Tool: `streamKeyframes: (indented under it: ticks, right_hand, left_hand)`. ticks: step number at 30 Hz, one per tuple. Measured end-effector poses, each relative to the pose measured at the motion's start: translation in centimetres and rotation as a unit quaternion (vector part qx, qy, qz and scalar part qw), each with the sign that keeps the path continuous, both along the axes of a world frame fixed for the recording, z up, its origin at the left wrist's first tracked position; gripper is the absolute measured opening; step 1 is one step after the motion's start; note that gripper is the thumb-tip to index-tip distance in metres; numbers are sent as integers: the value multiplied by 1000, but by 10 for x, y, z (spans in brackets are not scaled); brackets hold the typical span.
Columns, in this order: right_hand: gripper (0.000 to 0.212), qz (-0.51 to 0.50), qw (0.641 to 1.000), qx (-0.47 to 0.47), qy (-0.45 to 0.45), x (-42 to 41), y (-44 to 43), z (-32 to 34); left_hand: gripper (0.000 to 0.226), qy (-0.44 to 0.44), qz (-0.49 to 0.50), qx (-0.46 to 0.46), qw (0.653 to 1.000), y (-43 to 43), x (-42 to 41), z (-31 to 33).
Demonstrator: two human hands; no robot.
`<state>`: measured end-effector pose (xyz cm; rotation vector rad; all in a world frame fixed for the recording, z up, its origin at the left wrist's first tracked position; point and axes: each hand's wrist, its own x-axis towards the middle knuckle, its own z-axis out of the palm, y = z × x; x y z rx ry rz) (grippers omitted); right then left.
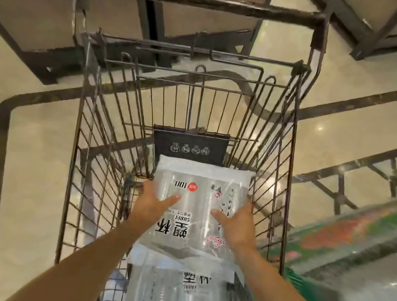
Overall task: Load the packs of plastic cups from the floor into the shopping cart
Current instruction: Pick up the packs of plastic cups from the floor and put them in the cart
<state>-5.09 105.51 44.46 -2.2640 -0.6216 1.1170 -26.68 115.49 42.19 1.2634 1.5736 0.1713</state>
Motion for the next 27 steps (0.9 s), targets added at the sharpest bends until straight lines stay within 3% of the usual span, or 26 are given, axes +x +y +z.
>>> streamKeyframes:
  ticks: [3, 6, 10, 14, 19, 22, 27]
  right_hand:
    - [118, 4, 998, -9, -55, -7, 0, -23]
    - [122, 18, 999, -37, -35, -5, -1, -38]
    - [113, 29, 996, -89, -11, 4, 4, -42]
    - [113, 34, 994, -105, -2, 5, 2, -39]
    - [114, 77, 988, -110, -74, 0, -3, -6]
    - [103, 125, 975, -88, -160, -9, -10, 29]
    - [82, 209, 952, -36, -222, -19, -26, 113]
  left_hand:
    - [92, 22, -18, -12, 1000, 0, -9, -81]
    - [110, 72, -34, -15, 997, -2, -23, -134]
    - [102, 92, -66, 0, 994, -5, 4, -48]
    - [88, 101, -69, -14, 992, -7, 11, -38]
    - [125, 65, -27, -31, 997, -11, -8, -56]
    - [132, 68, -68, -32, 995, -15, -8, -15]
    - [105, 140, -199, 133, 961, -31, -2, 108]
